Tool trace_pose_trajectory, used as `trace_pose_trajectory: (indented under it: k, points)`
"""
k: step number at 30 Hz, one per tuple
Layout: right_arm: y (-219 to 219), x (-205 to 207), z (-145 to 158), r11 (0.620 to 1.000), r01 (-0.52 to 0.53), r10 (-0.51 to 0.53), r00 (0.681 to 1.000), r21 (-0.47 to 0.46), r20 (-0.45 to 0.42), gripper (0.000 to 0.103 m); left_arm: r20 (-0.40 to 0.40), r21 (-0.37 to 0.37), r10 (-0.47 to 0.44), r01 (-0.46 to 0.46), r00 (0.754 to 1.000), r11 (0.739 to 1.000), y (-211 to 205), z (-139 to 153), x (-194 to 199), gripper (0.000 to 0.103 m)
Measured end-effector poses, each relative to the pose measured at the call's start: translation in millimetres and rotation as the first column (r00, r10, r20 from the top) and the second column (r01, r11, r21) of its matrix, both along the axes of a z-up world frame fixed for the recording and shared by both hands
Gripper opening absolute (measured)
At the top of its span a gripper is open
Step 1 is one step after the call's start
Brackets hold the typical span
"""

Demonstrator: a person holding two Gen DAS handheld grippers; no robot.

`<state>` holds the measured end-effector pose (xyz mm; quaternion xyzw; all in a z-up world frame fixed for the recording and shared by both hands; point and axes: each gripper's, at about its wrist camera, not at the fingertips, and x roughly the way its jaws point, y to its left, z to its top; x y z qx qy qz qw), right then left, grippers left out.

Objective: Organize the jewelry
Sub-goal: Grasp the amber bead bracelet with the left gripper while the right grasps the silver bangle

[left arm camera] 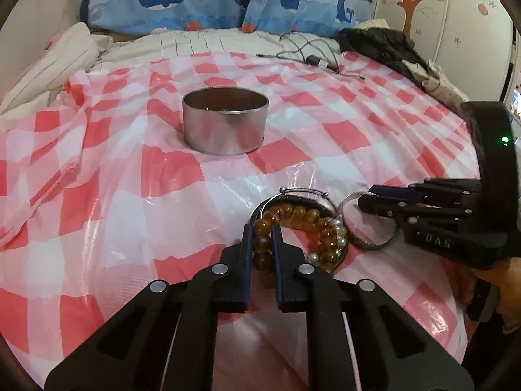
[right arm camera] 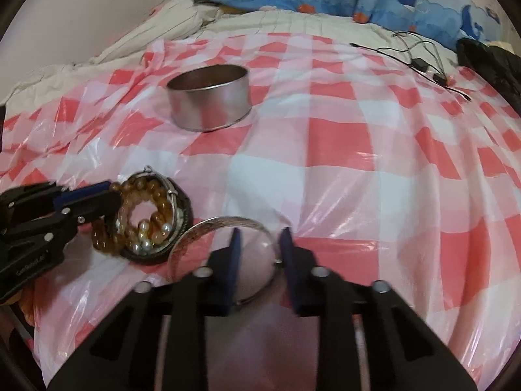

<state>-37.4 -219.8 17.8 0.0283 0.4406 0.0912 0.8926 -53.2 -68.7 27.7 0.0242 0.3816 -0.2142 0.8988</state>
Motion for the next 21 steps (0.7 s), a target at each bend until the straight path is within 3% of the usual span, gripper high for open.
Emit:
trace_pose_trajectory:
  k: [3,7,10,14,16,18,20,21]
  points:
    - [-14,0,0,0.993,0.026,-0.026,1.0,0.117,-0.002,0.008,0.031,-0.106,0.016,-0.012,0.999,0.994,14,12,-5,0.01]
    - [-14,-6,7,0.991,0.026,-0.031,0.999,0.135,0.034,0.006,0.013,-0.192,0.066,-0.062,0.998,0.979,34,14,-6,0.01]
    - [-12,-7,2,0.993,0.038,-0.04,0.999,0.113,0.009,0.007,-0.039,-0.157,0.102,-0.107,0.994,0.982,39,7,-1,0.01]
    - [-7,-6,-2,0.995,0.021,-0.021,1.0,0.099,-0.004,0.021,-0.104,-0.129,0.124,-0.137,0.987,0.982,43,-6,5,0.015]
    - [-3,-6,-4,0.997,0.012,-0.011,1.0,0.075,-0.008,0.024,-0.102,-0.117,0.106,-0.118,0.989,0.986,39,-7,5,0.037]
    - [0,-6,-5,0.998,0.003,-0.003,1.0,0.056,-0.005,0.023,-0.091,-0.081,0.084,-0.092,0.992,0.992,31,-10,4,0.043]
    - [-2,-7,-4,0.998,0.009,-0.009,1.0,0.059,0.0,0.012,-0.079,-0.058,0.074,-0.079,0.994,0.995,26,-11,2,0.037]
    - [-5,-8,-3,0.997,0.01,-0.01,1.0,0.081,0.005,0.009,-0.077,-0.051,0.083,-0.087,0.994,0.995,27,-11,2,0.018]
